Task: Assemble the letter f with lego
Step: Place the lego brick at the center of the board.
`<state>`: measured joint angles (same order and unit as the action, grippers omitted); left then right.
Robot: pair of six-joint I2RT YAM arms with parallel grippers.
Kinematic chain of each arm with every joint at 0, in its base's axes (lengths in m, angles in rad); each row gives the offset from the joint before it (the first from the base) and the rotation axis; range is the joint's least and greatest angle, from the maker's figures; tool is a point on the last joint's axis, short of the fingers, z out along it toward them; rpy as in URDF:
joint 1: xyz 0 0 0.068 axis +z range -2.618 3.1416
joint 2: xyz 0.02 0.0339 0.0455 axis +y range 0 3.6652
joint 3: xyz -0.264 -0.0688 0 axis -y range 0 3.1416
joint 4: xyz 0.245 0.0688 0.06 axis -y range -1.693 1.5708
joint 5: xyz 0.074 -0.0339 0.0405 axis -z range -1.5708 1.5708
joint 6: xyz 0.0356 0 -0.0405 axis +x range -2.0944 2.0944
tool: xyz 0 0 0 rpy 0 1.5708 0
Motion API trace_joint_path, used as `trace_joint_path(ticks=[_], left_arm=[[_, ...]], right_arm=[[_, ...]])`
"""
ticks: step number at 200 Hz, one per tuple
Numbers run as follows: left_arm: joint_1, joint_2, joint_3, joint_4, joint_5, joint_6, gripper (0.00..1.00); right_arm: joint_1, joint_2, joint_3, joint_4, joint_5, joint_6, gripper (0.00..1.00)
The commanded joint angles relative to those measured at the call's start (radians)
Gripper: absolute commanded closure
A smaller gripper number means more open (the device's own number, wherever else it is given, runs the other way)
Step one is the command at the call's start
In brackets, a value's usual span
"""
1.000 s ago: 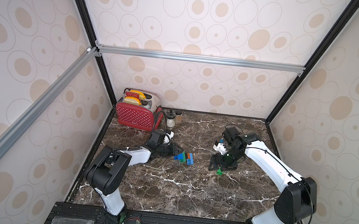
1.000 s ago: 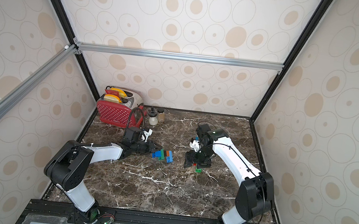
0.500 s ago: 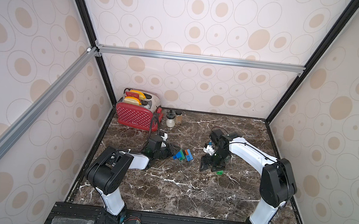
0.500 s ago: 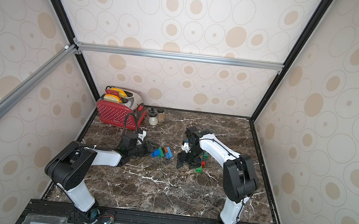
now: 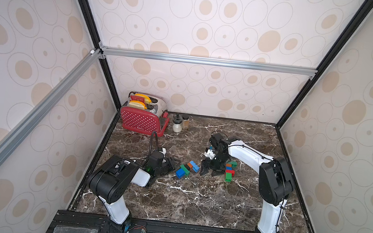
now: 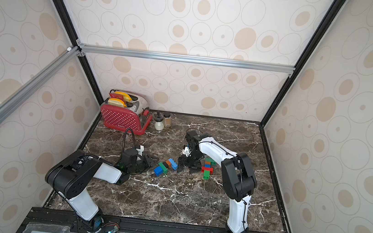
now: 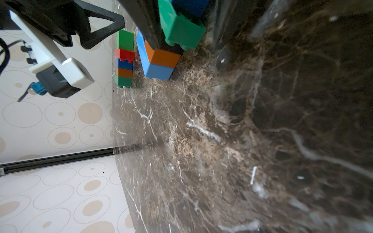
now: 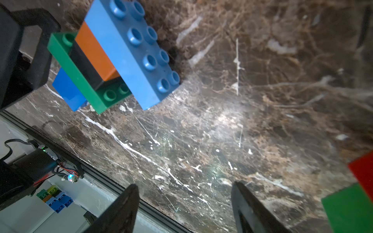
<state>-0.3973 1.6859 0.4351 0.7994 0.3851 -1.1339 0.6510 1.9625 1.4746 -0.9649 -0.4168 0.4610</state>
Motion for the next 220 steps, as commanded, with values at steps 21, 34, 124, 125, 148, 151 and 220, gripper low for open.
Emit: trace_joint_path(ticks=[21, 34, 124, 125, 148, 151, 220], left_arm=[[0.005, -0.105, 0.026, -0.128, -0.01, 0.073, 0.51], [0.006, -0.161, 0.073, -0.316, -0.011, 0.17, 0.5], [-0.046, -0.212, 0.128, -0.607, 0.086, 0.353, 0.47], [-0.048, -0.212, 0.129, -0.607, 0.086, 0.353, 0.47], [-0.072, -0.197, 0.141, -0.613, 0.092, 0.354, 0.47], [-0.076, -0.195, 0.142, -0.615, 0.092, 0.354, 0.47], [-0.121, -0.207, 0.113, -0.605, 0.081, 0.32, 0.47]], right_arm=[[0.021, 0.043, 0.04, -0.019, 0.017, 0.023, 0.24], [0.024, 0.06, 0.048, -0.022, 0.032, 0.028, 0.24], [0.025, 0.169, 0.15, -0.057, 0.094, 0.027, 0.25], [0.025, 0.17, 0.152, -0.058, 0.095, 0.027, 0.25], [0.025, 0.183, 0.173, -0.075, 0.115, 0.021, 0.25], [0.025, 0.185, 0.175, -0.076, 0.117, 0.021, 0.25], [0.025, 0.241, 0.232, -0.095, 0.121, 0.001, 0.25]])
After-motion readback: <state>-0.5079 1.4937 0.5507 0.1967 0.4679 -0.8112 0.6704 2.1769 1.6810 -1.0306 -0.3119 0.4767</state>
